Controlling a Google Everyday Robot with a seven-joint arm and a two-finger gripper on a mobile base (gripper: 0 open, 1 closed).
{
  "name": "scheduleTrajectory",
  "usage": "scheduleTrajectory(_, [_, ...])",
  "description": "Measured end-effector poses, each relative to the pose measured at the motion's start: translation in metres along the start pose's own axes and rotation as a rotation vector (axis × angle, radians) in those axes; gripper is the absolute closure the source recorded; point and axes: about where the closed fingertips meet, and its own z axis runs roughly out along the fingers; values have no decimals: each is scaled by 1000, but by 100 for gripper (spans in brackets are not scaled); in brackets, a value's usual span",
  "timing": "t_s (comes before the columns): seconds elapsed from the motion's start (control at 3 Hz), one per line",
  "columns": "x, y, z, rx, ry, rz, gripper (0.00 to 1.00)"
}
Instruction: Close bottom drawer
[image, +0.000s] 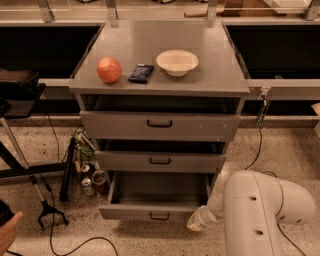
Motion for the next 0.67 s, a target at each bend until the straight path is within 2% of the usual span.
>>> scheduleTrajectory(0.67, [-33,-21,2,55,-44,-72,42])
